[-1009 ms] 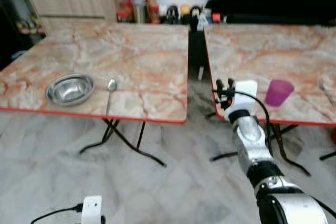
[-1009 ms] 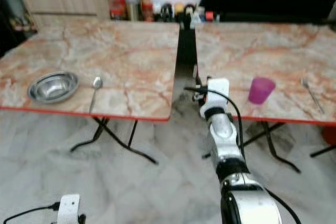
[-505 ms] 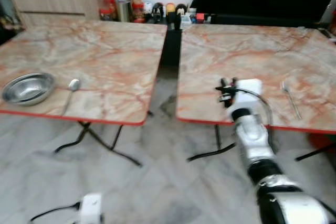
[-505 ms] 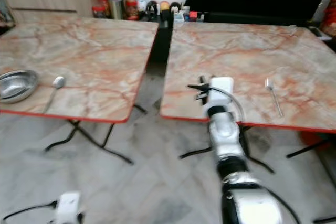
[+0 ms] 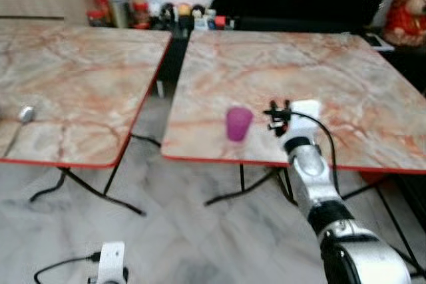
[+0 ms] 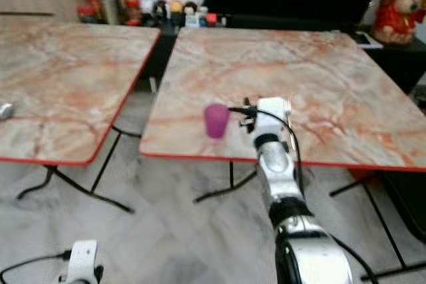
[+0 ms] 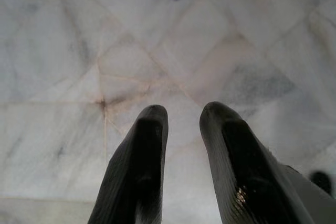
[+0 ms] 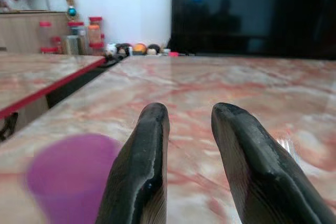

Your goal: Setting the table

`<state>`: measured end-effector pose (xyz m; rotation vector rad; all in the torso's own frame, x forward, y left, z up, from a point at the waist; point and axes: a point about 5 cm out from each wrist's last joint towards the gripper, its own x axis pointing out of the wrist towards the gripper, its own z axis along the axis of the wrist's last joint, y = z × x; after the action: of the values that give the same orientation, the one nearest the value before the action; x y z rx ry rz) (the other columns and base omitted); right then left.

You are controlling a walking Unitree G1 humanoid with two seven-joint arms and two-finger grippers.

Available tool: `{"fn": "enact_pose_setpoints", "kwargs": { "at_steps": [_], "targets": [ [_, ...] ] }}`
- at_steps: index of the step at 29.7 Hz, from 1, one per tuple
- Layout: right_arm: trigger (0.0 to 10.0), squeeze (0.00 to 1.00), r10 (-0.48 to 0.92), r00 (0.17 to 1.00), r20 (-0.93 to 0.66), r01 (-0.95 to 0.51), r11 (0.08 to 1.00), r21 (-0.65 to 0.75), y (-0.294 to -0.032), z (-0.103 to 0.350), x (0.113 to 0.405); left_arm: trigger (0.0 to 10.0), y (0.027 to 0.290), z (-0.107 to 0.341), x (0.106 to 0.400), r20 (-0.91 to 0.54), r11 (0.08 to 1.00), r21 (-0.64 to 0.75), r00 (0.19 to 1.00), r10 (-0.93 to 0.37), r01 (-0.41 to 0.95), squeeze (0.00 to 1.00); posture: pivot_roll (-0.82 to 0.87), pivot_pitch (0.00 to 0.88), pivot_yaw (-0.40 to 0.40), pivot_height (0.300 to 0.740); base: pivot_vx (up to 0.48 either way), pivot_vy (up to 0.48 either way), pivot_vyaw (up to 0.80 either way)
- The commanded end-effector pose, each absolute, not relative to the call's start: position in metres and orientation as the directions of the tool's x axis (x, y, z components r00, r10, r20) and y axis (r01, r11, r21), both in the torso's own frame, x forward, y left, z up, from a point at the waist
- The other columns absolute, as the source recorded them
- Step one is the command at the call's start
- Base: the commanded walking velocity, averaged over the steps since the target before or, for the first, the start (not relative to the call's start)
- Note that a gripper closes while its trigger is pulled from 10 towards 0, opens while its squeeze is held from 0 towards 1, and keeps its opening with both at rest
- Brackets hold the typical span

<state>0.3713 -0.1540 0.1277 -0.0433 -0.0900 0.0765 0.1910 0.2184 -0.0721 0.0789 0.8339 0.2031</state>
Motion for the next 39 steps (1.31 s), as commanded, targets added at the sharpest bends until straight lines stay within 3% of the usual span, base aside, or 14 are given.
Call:
{"fn": "enact_pose_setpoints", "kwargs": {
  "at_steps": [1,15,34,39],
  "targets": [
    [10.0,0.0,0.043,0.996,0.075,-0.039,0.998,-0.052,-0.1653,0.1266,0.3707,10.0,0.2136,-0.0749,0.1876,-0.736,0.979,0.145,0.645,0.204,-0.144,0.0,0.04,0.0,0.011,0.74,0.0,0.0,0.0],
    [10.0,0.0,0.011,0.998,0.065,-0.01,1.0,-0.021,-0.168,0.1266,0.3716,10.0,0.2099,-0.0752,0.1887,-0.74,0.982,0.109,0.646,0.184,-0.155,0.0,0.04,0.0,0.008,0.74,0.0,0.0,0.0],
    [10.0,0.0,0.019,0.999,0.039,-0.019,1.0,-0.003,-0.1635,0.1244,0.3725,10.0,0.2124,-0.0738,0.1911,-0.74,0.981,0.101,0.646,0.187,-0.169,0.0,0.04,0.0,0.016,0.74,0.302,0.0,-0.06],
    [10.0,0.0,0.055,0.997,0.05,-0.052,0.997,-0.057,-0.1601,0.1258,0.3722,10.0,0.2121,-0.0736,0.1918,-0.74,0.981,0.101,0.646,0.187,-0.168,0.0,0.04,0.0,0.017,0.74,0.313,0.0,0.0]
  ]
}}
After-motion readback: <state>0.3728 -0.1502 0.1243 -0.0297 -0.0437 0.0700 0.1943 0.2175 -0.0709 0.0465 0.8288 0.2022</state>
